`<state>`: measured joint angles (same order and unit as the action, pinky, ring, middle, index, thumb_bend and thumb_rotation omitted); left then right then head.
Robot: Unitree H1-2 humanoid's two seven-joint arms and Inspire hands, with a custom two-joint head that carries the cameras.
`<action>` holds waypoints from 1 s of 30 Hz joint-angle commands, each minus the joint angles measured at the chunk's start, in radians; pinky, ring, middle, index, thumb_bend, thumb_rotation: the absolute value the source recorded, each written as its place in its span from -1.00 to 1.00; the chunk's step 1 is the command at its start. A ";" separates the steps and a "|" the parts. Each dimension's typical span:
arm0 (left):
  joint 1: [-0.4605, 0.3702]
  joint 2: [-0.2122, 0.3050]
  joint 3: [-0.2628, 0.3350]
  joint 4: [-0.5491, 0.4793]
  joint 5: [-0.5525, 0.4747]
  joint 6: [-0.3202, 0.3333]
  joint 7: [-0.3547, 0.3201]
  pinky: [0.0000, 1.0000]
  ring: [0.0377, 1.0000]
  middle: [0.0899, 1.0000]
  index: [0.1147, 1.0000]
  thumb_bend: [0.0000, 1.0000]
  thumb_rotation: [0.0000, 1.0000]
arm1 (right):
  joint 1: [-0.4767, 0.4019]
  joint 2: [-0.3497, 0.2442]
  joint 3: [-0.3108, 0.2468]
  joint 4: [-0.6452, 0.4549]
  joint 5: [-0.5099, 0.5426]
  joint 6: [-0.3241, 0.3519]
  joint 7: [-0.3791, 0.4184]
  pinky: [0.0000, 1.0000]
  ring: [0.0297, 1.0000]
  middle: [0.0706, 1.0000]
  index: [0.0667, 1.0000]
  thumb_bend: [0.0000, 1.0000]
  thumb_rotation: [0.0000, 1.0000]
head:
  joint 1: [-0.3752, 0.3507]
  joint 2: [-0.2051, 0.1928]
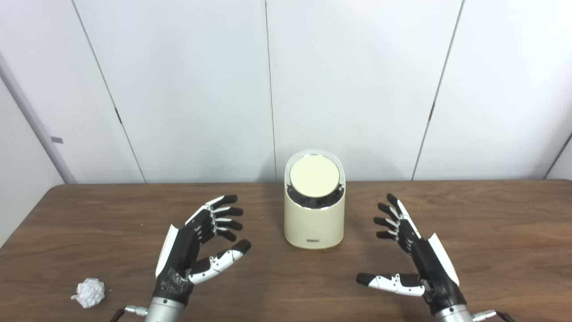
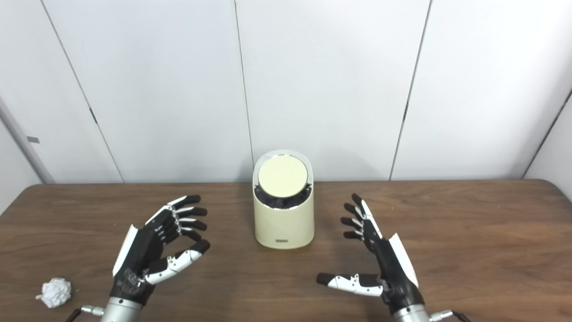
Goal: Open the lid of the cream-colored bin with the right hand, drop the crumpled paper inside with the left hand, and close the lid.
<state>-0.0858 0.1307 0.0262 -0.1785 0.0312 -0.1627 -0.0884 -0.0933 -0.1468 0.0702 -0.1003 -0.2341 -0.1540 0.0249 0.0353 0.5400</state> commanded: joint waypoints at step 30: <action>-0.039 0.014 -0.004 0.010 0.010 -0.036 0.003 0.07 0.22 0.38 0.53 0.29 -0.66 | -0.100 0.016 -0.010 -0.035 -0.085 0.056 -0.029 0.40 0.64 0.80 0.95 0.58 -0.26 | -0.008 -0.039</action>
<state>-0.0892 0.1339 0.0195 -0.1515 0.0371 -0.1741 -0.0889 -0.1376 -0.1331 0.0641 -0.0976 -0.3058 -0.0984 0.0102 0.0261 0.5001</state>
